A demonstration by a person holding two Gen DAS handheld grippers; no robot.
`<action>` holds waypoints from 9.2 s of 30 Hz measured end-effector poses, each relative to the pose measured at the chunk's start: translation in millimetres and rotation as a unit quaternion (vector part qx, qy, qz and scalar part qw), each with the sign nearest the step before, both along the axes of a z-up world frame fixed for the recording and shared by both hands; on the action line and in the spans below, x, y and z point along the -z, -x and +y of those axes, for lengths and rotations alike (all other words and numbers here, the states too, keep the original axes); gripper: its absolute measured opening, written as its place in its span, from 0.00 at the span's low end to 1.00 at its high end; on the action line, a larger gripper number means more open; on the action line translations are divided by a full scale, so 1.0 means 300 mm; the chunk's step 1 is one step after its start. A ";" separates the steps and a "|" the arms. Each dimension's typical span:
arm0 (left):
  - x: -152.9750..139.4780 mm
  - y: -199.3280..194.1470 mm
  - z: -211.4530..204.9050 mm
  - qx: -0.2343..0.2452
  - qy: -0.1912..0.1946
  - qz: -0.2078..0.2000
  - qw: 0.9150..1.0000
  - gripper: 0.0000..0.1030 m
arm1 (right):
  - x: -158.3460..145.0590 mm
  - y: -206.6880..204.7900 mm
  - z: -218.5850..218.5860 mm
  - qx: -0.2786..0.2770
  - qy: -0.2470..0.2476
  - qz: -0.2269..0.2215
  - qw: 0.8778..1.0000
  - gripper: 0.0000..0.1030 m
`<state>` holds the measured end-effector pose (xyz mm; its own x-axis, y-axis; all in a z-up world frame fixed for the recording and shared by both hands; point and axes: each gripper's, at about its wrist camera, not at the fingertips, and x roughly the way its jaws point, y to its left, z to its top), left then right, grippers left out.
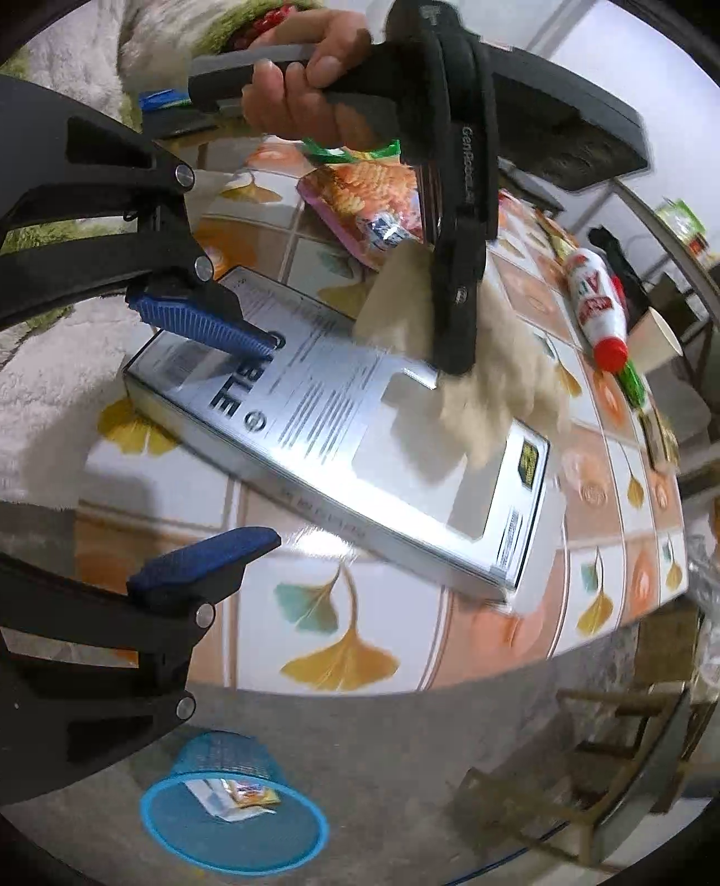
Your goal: Collect trash
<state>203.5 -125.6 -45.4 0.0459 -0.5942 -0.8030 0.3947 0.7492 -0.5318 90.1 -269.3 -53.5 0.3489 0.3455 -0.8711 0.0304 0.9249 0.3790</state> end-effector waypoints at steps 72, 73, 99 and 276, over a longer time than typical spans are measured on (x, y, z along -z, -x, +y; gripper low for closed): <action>-0.155 0.186 0.035 -0.003 -0.142 -0.261 0.955 0.04 | -0.116 0.008 -0.046 0.160 0.069 -0.079 0.981 0.85; -0.161 0.190 0.033 -0.003 -0.143 -0.264 0.954 0.04 | -0.121 0.010 -0.049 0.161 0.069 -0.080 0.981 0.85; -0.243 0.314 -0.151 0.042 -0.150 -0.312 0.937 0.04 | -0.170 0.185 -0.233 0.219 0.054 -0.107 0.968 0.85; -0.238 0.565 0.644 -0.066 0.044 -0.213 0.974 0.81 | -0.193 0.243 -0.025 0.198 0.197 -0.232 0.932 0.94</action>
<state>34.1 67.7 26.1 0.4445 -0.6268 -0.6399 0.4978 0.7668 -0.4053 17.3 -277.0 4.3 0.7513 -0.2044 -0.6275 0.3162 0.9461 0.0704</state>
